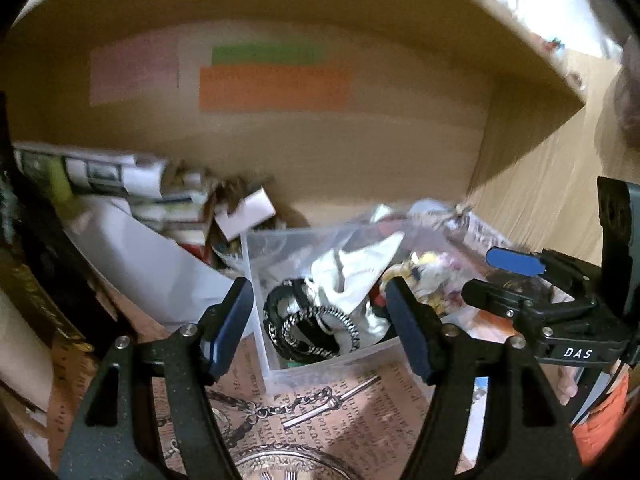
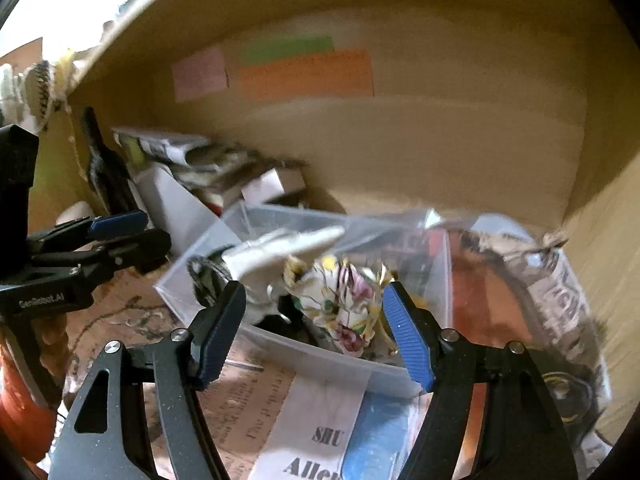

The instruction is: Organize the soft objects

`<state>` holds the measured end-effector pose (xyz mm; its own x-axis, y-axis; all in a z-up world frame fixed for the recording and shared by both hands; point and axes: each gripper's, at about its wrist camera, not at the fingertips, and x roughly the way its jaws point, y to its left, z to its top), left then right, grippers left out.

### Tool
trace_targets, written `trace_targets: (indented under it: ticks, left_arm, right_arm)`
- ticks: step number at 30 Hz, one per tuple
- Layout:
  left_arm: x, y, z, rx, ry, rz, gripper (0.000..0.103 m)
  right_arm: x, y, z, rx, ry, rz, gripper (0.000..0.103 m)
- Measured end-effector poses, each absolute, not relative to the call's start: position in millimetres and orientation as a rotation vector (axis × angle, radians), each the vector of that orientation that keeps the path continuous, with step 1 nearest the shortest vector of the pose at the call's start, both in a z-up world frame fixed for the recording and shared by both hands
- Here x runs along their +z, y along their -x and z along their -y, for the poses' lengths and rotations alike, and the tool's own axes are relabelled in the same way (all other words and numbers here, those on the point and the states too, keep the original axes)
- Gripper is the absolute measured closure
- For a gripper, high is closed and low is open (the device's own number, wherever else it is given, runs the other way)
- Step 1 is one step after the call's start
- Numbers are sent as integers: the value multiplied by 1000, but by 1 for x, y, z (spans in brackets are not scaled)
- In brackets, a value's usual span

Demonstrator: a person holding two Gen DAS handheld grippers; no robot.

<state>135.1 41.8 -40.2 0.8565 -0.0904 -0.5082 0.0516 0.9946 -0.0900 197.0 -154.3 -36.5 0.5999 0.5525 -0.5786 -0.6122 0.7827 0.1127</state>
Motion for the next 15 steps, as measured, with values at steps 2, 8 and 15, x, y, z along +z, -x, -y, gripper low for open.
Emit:
trace_targets:
  ticks: [2, 8, 15]
  left_arm:
    - [-31, -124, -40, -75, 72, -500, 34]
    - [-6, -91, -39, -91, 92, -409, 29]
    - [8, -58, -33, -77, 81, -324, 14]
  right_arm:
    - [-23, -185, 159, 687, 90, -588, 34]
    - [11, -148, 170, 701, 76, -459, 23]
    - [29, -122, 182, 700, 48, -374, 19]
